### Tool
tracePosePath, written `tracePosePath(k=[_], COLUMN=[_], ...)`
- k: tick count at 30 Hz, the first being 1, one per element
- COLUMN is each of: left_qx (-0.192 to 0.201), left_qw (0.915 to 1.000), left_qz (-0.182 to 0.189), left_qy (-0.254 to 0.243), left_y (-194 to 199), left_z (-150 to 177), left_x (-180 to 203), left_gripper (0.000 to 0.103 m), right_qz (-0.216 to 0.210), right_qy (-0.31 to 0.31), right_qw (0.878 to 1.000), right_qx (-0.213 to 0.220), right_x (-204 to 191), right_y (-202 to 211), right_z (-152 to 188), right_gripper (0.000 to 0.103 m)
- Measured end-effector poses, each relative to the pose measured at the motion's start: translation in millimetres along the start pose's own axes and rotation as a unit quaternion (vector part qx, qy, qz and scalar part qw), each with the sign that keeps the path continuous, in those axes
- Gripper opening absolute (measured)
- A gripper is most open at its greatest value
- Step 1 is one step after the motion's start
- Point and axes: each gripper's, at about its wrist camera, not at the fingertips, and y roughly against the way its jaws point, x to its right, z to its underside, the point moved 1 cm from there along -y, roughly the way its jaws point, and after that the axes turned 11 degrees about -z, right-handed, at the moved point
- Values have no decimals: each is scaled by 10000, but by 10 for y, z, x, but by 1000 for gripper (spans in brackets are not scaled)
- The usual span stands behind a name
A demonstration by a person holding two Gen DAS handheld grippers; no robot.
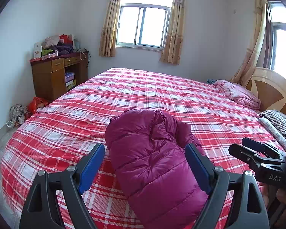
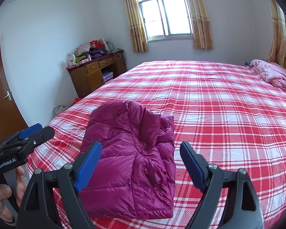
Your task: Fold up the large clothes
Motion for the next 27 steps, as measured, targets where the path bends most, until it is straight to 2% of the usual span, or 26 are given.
tracePosePath(k=[27], left_qx=[55], left_qw=[10000], left_qz=[5], left_qy=[0], left_y=[66], left_z=[8], left_x=[15], left_gripper=[87], right_qz=[-99], right_qy=[42], right_qw=[9999], right_qx=[79], right_x=[-83], right_y=[113], right_z=[34], right_gripper=[88])
